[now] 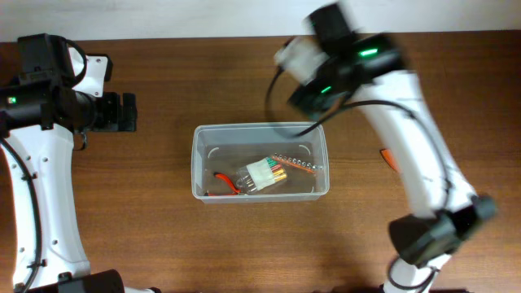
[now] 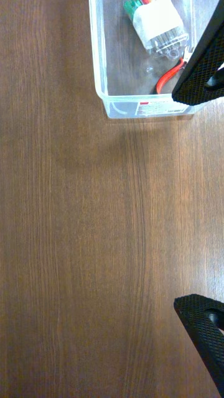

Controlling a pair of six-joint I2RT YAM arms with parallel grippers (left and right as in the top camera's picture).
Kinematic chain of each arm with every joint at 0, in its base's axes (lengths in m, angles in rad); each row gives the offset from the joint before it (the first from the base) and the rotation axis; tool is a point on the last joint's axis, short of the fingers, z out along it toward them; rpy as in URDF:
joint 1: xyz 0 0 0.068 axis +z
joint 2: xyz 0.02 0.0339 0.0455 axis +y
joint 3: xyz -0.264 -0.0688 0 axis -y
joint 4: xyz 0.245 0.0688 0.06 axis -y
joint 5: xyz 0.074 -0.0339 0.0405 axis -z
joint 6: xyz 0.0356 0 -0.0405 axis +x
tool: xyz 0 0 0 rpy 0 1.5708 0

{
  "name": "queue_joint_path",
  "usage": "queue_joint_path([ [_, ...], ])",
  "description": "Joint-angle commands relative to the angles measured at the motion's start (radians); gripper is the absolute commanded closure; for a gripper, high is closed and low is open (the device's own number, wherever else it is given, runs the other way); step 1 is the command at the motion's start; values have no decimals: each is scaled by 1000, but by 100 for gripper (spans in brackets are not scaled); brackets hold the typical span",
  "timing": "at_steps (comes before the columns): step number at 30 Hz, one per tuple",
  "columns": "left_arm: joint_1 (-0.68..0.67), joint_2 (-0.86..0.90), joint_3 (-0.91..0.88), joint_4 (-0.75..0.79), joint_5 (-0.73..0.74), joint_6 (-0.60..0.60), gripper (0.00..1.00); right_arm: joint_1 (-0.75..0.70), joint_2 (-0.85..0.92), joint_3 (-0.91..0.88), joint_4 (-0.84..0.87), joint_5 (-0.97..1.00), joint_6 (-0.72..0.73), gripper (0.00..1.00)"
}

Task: Pack container
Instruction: 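Open the right gripper and withdraw it from the box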

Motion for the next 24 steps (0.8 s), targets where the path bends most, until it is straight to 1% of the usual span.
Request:
queue_joint_path([
  [1, 4, -2, 1, 2, -3, -16, 1, -174, -56, 151, -100, 134, 263, 1],
  [3, 4, -2, 1, 3, -3, -16, 1, -269, -60, 193, -166, 129, 325, 1],
  [8, 4, -2, 1, 8, -3, -16, 1, -480, -89, 203, -296, 100, 394, 1],
  [10, 4, -2, 1, 11, -4, -16, 1, -533, -108, 194, -324, 96, 450, 1],
  [13, 4, -2, 1, 19, -3, -16, 1, -576, -174, 124, -324, 85, 460, 1],
  [16, 4, -2, 1, 26, -3, -16, 1, -602, -290, -21, -324, 85, 462, 1],
  [20, 4, -2, 1, 33, -3, -16, 1, -638, -475, -280, -322, 85, 483, 1],
  [24, 4, -2, 1, 32, -3, -16, 1, -677, -608, -542, -249, 85, 482, 1],
])
